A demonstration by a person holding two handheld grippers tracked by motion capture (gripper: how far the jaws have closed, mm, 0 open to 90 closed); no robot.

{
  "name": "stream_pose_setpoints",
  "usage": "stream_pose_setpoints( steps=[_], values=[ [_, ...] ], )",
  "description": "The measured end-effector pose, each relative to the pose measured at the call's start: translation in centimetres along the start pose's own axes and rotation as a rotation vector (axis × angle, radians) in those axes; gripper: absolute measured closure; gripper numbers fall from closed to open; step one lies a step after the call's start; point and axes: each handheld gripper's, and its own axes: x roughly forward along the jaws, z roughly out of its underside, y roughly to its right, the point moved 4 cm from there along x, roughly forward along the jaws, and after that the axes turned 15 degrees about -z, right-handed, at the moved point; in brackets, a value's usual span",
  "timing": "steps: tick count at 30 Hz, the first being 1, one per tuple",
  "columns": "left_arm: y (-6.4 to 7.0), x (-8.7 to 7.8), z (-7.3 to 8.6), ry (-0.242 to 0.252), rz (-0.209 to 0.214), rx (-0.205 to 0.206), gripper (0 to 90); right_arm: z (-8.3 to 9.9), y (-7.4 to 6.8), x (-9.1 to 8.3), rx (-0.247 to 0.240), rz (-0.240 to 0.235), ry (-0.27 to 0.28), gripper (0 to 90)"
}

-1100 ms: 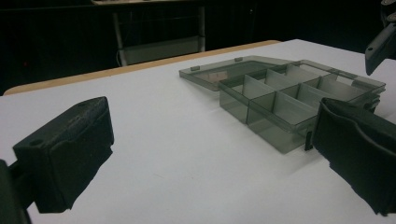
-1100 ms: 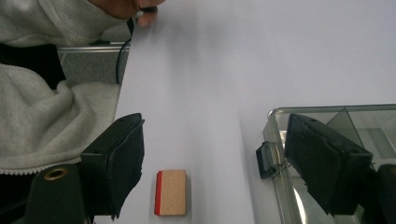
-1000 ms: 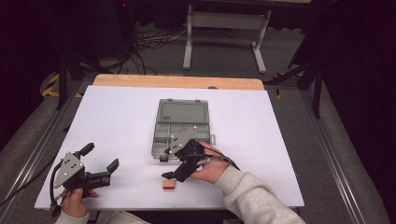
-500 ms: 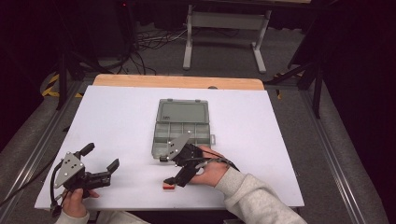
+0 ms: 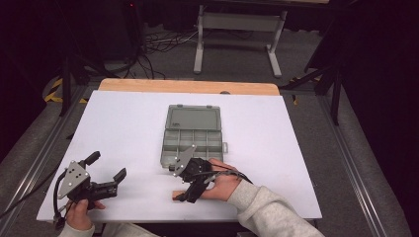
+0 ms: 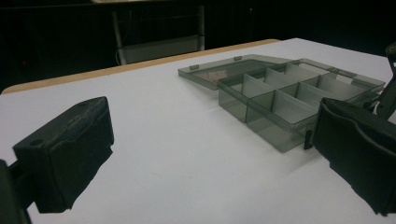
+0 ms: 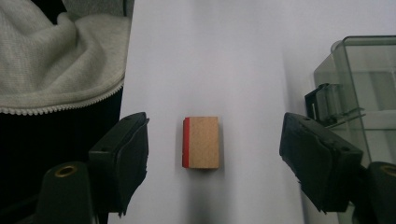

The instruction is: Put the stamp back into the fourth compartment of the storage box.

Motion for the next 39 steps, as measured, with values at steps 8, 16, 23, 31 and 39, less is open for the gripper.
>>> stream_pose_setpoints(
  steps=[8, 16, 23, 31, 39],
  values=[
    [0.0, 0.0, 0.0, 0.001, -0.001, -0.001, 0.1, 0.3, 0.0, 1.1, 0.011, -0.018, -0.050, 26.0],
    [0.0, 0.0, 0.0, -0.001, -0.002, 0.000, 0.1, 0.7, -0.1, 2.0, 0.037, -0.029, -0.087, 30.5],
    [0.0, 0.0, 0.0, -0.003, 0.000, 0.001, 0.1, 1.0, 0.1, 2.5, 0.048, -0.031, -0.094, 34.7],
    [-0.1, 0.0, 0.0, -0.001, -0.002, 0.000, 0.1, 1.1, 0.1, 2.8, 0.041, -0.019, -0.097, 42.0],
    [0.0, 0.0, 0.0, -0.001, 0.000, 0.000, 0.1, 1.1, 0.1, 3.0, 0.031, -0.007, -0.103, 54.1]
  ],
)
